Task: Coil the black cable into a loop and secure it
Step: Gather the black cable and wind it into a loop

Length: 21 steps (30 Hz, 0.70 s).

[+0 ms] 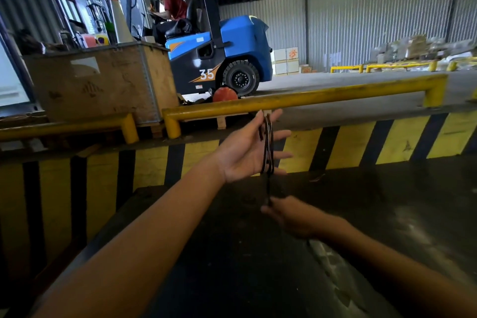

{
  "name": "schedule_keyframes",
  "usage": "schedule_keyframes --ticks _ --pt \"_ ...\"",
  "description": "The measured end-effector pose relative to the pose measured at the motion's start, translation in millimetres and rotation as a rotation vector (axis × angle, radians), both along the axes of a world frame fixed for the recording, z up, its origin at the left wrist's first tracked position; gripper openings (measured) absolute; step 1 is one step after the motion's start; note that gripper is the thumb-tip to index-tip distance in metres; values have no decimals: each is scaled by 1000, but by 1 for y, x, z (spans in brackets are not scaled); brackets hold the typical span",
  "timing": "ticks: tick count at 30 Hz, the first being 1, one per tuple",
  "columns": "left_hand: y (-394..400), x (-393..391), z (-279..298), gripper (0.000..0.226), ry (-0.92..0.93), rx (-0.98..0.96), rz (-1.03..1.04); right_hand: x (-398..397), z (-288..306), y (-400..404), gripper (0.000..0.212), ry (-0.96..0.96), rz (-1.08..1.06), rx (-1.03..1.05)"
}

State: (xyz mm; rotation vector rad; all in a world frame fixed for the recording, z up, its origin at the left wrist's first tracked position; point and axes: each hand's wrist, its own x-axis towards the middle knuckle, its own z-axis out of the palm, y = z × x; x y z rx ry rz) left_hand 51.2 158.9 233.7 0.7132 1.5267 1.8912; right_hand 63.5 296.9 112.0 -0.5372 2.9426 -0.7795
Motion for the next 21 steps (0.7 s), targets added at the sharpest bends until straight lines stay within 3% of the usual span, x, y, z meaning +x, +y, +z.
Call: schedule_keyframes --ticks 2,5,9,11,13,15,17,19,21 --pt "2 -8 -6 46 103 -28 181 12 1 -14 28 -56 104 42" --pt "-8 -17 -14 46 380 -247 410 13 24 -1 27 -49 128 61" --pt "-28 -23 -24 50 863 -908 439 2 62 41 20 86 75 124" --pt "-33 -23 -33 45 816 -1147 267 -3 81 62 18 224 28 126" --pt "-36 -20 -36 47 708 -1256 127 -6 95 78 19 350 -14 51" --pt "-36 -13 -33 49 562 -1230 75 -9 100 83 20 457 -46 -55" --pt "-35 -4 -30 45 294 -1051 -78 -13 99 81 17 574 -87 -158" --pt "-31 6 -29 43 119 -718 -339 -17 93 76 17 669 -160 -270" --pt "-23 18 -12 47 60 -299 -444 -17 84 67 21 685 -151 -355"
